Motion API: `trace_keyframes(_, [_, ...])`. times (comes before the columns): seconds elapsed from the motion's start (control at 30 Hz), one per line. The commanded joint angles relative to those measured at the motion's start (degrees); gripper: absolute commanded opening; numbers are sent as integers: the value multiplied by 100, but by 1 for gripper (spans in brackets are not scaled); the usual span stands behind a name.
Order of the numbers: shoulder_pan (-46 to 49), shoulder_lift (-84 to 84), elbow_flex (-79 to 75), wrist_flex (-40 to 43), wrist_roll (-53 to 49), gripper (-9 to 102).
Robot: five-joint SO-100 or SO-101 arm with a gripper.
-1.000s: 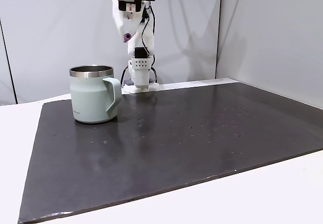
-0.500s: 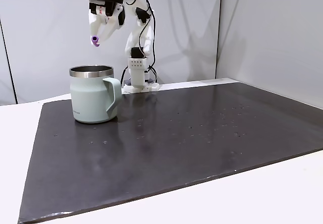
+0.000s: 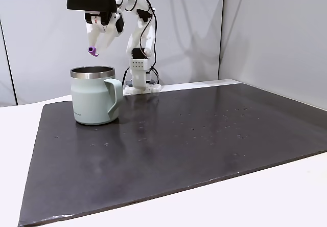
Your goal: Grasp a pengrip and put it in the cup.
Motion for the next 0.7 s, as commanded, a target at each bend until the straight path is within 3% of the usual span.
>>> trace_keyframes(0.0, [53, 70, -35, -44, 53, 26])
trace_keyframes(0.1, [35, 105, -35, -44, 70, 33])
trace_keyframes(0.67, [-62, 237, -35, 97, 158, 32])
